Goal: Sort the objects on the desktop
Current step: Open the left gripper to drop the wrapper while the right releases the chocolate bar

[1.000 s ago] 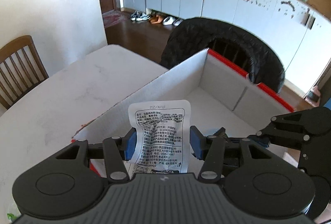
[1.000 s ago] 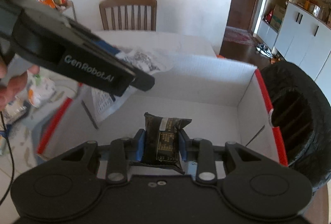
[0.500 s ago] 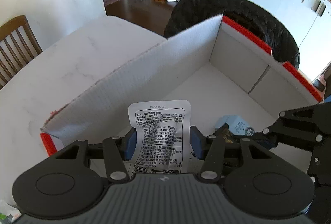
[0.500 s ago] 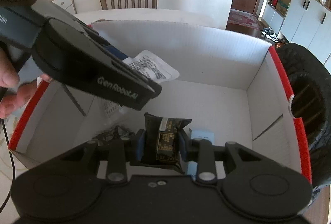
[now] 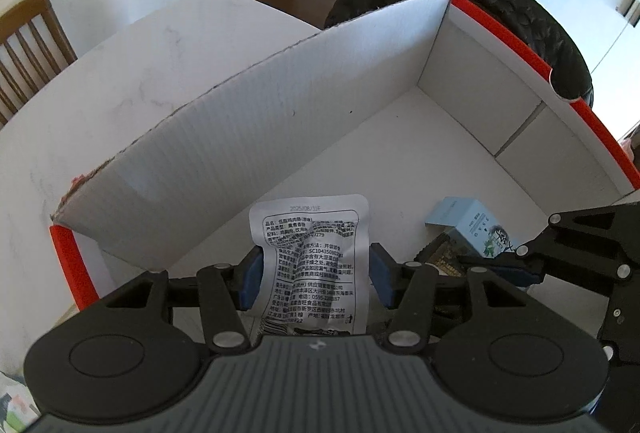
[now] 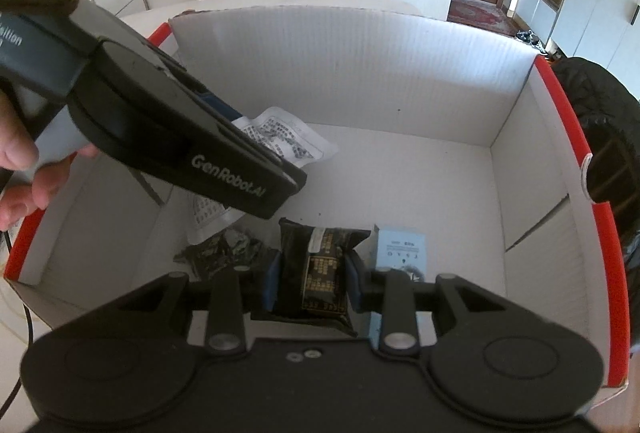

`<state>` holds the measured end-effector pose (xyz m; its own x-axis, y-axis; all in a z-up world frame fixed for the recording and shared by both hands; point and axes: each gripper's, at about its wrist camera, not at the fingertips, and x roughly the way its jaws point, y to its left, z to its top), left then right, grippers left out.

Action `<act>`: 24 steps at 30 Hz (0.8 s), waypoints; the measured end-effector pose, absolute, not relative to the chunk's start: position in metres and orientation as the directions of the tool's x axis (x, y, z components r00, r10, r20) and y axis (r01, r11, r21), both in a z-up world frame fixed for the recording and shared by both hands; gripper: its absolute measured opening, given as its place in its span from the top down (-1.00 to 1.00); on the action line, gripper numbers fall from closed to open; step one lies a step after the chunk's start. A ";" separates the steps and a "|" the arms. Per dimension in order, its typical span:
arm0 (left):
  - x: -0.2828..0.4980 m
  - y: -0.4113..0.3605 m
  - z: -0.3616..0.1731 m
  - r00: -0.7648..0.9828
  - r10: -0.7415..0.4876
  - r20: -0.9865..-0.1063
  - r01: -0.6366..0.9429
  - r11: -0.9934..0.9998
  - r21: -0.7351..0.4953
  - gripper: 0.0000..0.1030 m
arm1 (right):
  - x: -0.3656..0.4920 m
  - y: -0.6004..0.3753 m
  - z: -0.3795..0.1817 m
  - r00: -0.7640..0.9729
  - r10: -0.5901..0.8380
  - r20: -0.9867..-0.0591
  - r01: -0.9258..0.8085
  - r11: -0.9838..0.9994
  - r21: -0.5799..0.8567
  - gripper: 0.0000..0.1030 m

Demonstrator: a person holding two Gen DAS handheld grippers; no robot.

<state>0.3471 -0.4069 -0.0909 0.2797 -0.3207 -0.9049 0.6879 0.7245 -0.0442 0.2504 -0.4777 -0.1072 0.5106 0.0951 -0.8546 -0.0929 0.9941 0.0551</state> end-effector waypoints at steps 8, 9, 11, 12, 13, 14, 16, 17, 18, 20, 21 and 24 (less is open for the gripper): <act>0.343 -0.403 -0.080 0.286 -0.356 -0.890 0.676 0.733 -0.075 -0.35 | 0.250 -0.479 -0.104 0.521 0.084 -0.849 -0.098 0.994 0.038 -0.04; 0.341 -0.403 -0.078 0.290 -0.358 -0.888 0.678 0.731 -0.073 -0.35 | 0.249 -0.478 -0.102 0.524 0.088 -0.847 -0.100 0.994 0.041 -0.05; 0.338 -0.402 -0.074 0.298 -0.369 -0.880 0.678 0.731 -0.077 -0.35 | 0.246 -0.478 -0.097 0.536 0.081 -0.840 -0.100 0.994 0.032 -0.07; 0.336 -0.400 -0.071 0.301 -0.378 -0.875 0.677 0.731 -0.083 -0.35 | 0.245 -0.477 -0.095 0.542 0.081 -0.836 -0.102 0.994 0.030 -0.08; 0.335 -0.398 -0.069 0.303 -0.385 -0.872 0.676 0.732 -0.088 -0.35 | 0.243 -0.478 -0.091 0.547 0.083 -0.833 -0.103 0.994 0.032 -0.08; 0.333 -0.398 -0.067 0.307 -0.391 -0.868 0.676 0.731 -0.090 -0.35 | 0.241 -0.478 -0.088 0.552 0.085 -0.830 -0.103 0.994 0.034 -0.08; 0.328 -0.395 -0.061 0.321 -0.395 -0.861 0.675 0.733 -0.085 -0.35 | 0.238 -0.480 -0.081 0.563 0.089 -0.821 -0.104 0.994 0.037 -0.08; 0.326 -0.395 -0.060 0.327 -0.399 -0.857 0.674 0.734 -0.085 -0.35 | 0.236 -0.481 -0.078 0.568 0.091 -0.818 -0.104 0.994 0.038 -0.08; 0.324 -0.393 -0.057 0.330 -0.406 -0.852 0.672 0.735 -0.090 -0.35 | 0.234 -0.482 -0.075 0.575 0.091 -0.813 -0.105 0.994 0.038 -0.08; 0.322 -0.390 -0.053 0.337 -0.418 -0.844 0.666 0.739 -0.100 -0.35 | 0.229 -0.482 -0.071 0.584 0.096 -0.806 -0.102 0.994 0.045 -0.08; 0.320 -0.388 -0.050 0.343 -0.423 -0.839 0.662 0.742 -0.103 -0.35 | 0.226 -0.483 -0.068 0.587 0.100 -0.803 -0.100 0.994 0.050 -0.08; 0.311 -0.380 -0.040 0.359 -0.440 -0.823 0.657 0.745 -0.112 -0.35 | 0.220 -0.487 -0.059 0.598 0.113 -0.794 -0.099 0.993 0.067 -0.09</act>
